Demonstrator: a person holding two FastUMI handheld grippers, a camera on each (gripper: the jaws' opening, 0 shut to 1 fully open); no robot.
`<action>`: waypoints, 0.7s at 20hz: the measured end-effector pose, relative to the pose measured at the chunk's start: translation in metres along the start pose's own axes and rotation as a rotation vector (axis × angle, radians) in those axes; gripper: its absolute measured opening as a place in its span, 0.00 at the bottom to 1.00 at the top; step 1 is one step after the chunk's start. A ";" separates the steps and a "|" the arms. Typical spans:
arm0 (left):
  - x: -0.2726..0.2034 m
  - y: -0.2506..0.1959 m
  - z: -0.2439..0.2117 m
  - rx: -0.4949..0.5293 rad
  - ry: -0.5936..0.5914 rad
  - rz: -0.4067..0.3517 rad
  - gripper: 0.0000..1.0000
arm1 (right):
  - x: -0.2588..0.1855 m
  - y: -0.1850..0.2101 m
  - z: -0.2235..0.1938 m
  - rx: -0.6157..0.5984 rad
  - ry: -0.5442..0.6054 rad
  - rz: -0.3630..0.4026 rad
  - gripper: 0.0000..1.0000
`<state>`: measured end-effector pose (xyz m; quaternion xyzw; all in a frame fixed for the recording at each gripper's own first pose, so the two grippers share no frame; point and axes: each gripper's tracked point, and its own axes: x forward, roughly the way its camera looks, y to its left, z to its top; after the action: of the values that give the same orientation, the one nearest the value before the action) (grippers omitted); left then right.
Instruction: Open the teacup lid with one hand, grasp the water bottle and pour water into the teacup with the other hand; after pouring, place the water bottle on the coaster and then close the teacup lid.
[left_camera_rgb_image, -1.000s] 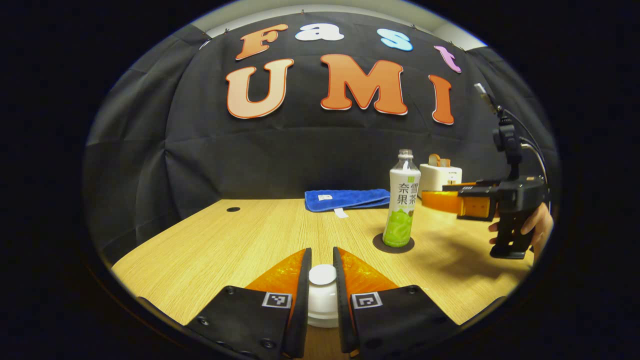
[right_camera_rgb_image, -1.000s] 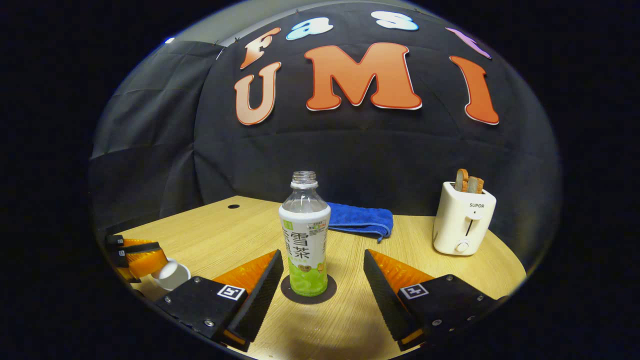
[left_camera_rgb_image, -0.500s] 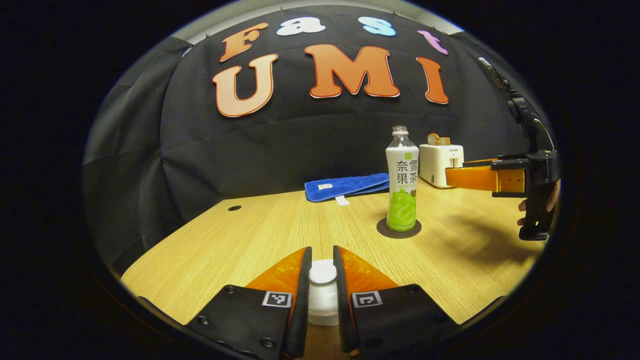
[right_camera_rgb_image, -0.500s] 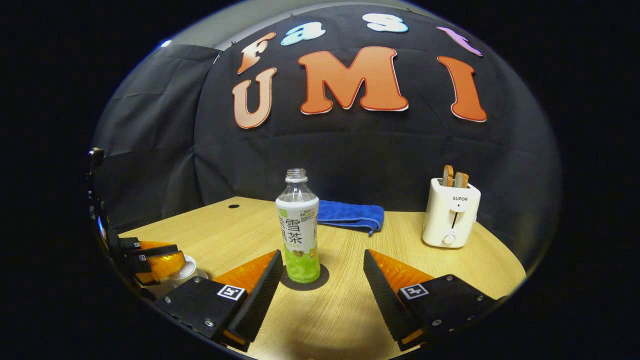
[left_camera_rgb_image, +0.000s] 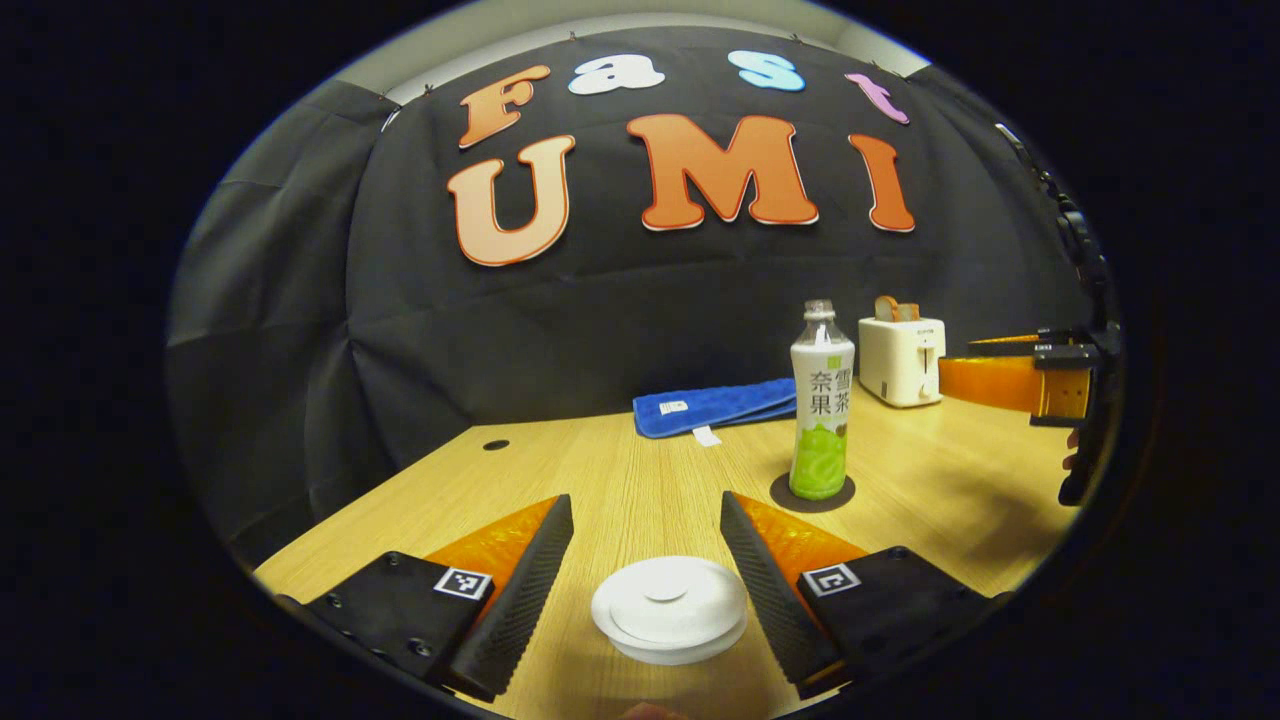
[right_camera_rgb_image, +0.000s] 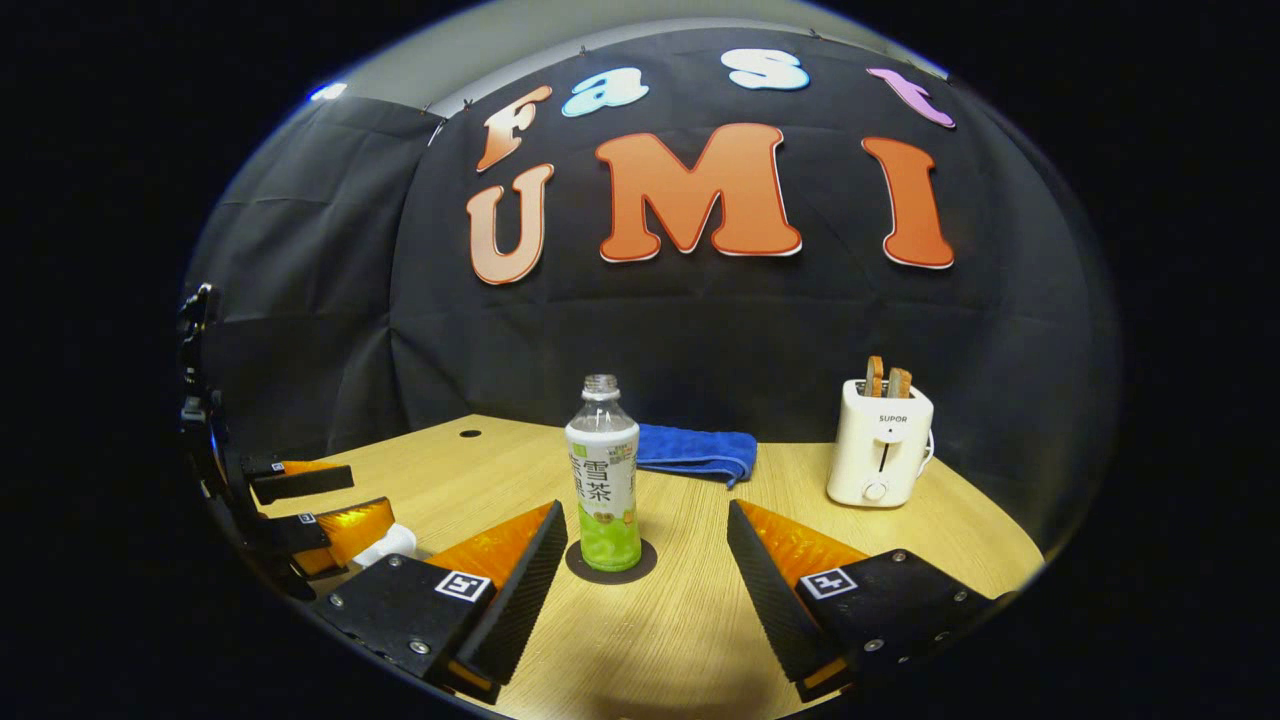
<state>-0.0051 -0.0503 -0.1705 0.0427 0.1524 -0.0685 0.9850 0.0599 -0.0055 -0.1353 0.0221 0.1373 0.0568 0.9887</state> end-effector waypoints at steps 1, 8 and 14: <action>-0.002 -0.001 0.009 -0.006 -0.018 -0.002 0.99 | -0.004 0.002 0.005 -0.006 -0.012 -0.005 0.96; -0.015 0.005 0.062 -0.078 -0.114 0.018 1.00 | -0.030 0.009 0.036 -0.001 -0.076 -0.006 0.96; -0.028 0.017 0.104 -0.113 -0.197 0.043 1.00 | -0.058 0.008 0.057 -0.019 -0.122 -0.039 0.96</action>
<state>0.0019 -0.0409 -0.0617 -0.0164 0.0574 -0.0425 0.9973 0.0192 -0.0065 -0.0642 0.0136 0.0768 0.0376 0.9962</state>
